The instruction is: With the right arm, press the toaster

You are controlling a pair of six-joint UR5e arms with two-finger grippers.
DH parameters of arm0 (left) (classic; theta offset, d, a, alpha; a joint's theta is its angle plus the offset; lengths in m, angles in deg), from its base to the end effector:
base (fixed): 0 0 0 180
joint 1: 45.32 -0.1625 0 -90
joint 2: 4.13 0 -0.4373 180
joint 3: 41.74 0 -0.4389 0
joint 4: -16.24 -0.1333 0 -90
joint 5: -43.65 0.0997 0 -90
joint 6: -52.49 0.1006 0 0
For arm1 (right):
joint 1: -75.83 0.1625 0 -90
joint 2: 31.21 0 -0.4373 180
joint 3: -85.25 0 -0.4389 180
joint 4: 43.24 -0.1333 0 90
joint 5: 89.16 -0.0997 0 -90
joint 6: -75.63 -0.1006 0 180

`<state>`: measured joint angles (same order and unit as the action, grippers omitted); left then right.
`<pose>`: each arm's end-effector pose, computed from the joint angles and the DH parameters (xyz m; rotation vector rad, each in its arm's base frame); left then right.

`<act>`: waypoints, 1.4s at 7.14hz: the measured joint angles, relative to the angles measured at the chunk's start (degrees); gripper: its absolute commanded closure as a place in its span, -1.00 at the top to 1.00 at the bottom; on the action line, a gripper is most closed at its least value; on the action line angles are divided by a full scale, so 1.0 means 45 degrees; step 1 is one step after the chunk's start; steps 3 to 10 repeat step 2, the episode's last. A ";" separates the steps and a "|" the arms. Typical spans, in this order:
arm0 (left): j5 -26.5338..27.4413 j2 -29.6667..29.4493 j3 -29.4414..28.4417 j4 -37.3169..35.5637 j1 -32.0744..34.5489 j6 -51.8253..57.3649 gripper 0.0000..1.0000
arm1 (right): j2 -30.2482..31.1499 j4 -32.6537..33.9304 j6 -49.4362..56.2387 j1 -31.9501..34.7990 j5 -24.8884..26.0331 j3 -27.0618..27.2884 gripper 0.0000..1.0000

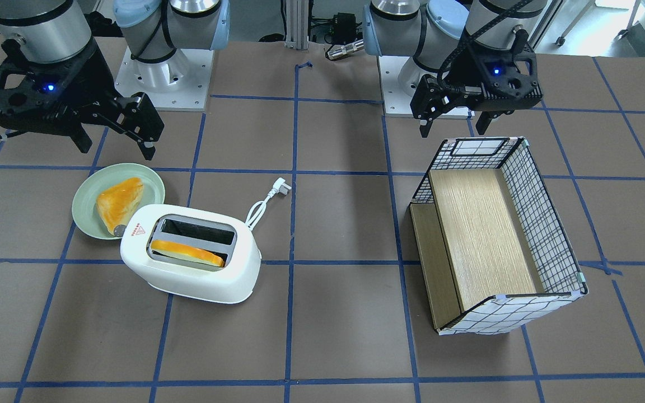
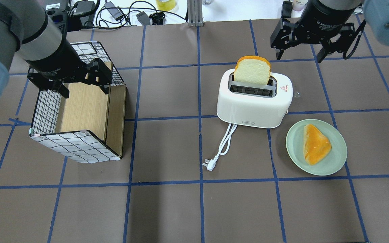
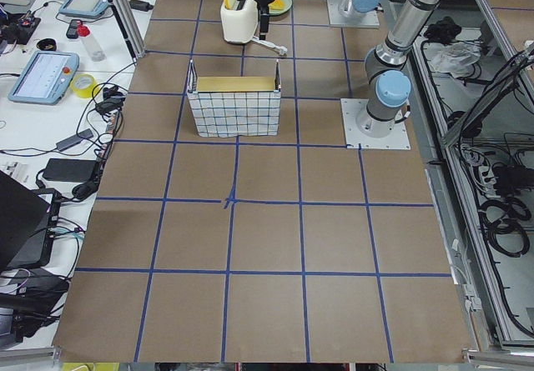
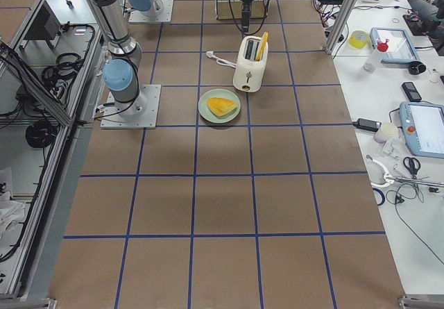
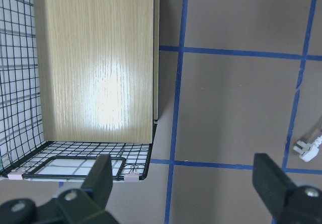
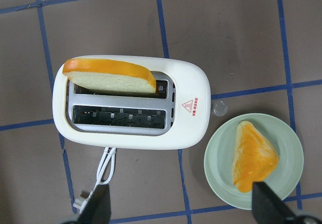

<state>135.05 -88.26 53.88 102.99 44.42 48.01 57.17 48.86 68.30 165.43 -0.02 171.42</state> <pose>-0.1286 -0.5004 0.5051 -0.1301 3.1152 -0.0966 0.1309 -0.5588 0.5237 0.2094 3.1129 -0.1158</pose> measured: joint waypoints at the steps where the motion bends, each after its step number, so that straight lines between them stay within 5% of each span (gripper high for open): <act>1: 0.0000 0.0002 0.0000 0.0000 0.0000 0.0000 1.00 | -0.0004 -0.0004 0.0006 0.0005 0.0022 -0.0010 1.00; 10: 0.0001 0.0002 0.0000 0.0000 0.0000 0.0000 1.00 | -0.0009 -0.0009 0.0008 0.0008 0.0036 -0.0019 1.00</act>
